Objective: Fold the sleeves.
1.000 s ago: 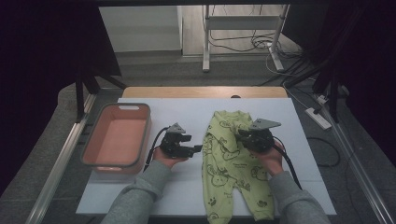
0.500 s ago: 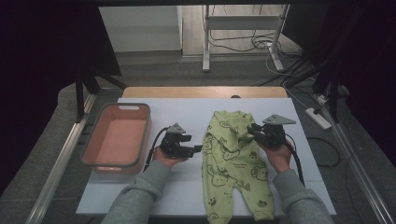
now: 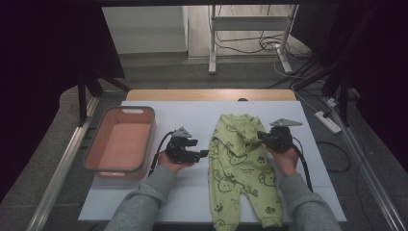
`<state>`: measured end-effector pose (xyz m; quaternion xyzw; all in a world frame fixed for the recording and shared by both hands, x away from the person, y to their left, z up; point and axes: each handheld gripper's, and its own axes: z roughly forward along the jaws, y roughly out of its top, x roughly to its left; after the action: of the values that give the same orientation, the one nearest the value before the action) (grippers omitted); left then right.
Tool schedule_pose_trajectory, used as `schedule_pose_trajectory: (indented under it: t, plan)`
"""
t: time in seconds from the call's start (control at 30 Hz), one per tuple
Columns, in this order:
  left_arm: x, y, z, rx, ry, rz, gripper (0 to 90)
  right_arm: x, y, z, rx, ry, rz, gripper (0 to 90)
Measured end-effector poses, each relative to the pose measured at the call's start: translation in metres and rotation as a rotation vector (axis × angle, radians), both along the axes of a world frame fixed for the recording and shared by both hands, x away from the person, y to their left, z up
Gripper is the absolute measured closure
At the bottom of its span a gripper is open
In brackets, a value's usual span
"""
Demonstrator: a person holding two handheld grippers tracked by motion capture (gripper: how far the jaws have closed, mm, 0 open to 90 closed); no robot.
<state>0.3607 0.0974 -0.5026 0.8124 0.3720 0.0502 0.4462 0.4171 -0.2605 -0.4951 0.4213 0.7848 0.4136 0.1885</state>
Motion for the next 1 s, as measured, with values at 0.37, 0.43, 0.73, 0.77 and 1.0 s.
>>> schedule_pose_trajectory:
  t: [0.37,0.43,0.73,0.77,1.0]
  plan:
    - [0.000,0.000,0.000,0.003,0.001,-0.004,30.2,-0.007,0.040,-0.003,-0.027,-0.003,0.114,89.6]
    - [0.000,0.000,0.000,0.001,0.001,-0.003,30.2,-0.009,0.046,-0.006,-0.045,0.011,0.135,89.6]
    - [0.000,0.001,0.000,0.003,-0.001,-0.004,30.2,-0.013,0.056,-0.018,-0.134,0.087,0.162,89.6]
    - [0.000,0.001,0.000,0.004,-0.001,-0.004,30.2,-0.014,0.056,-0.019,-0.143,0.089,0.161,89.6]
    - [0.000,0.001,0.001,0.003,-0.003,-0.003,30.2,-0.018,0.053,-0.022,-0.164,0.099,0.155,89.7]
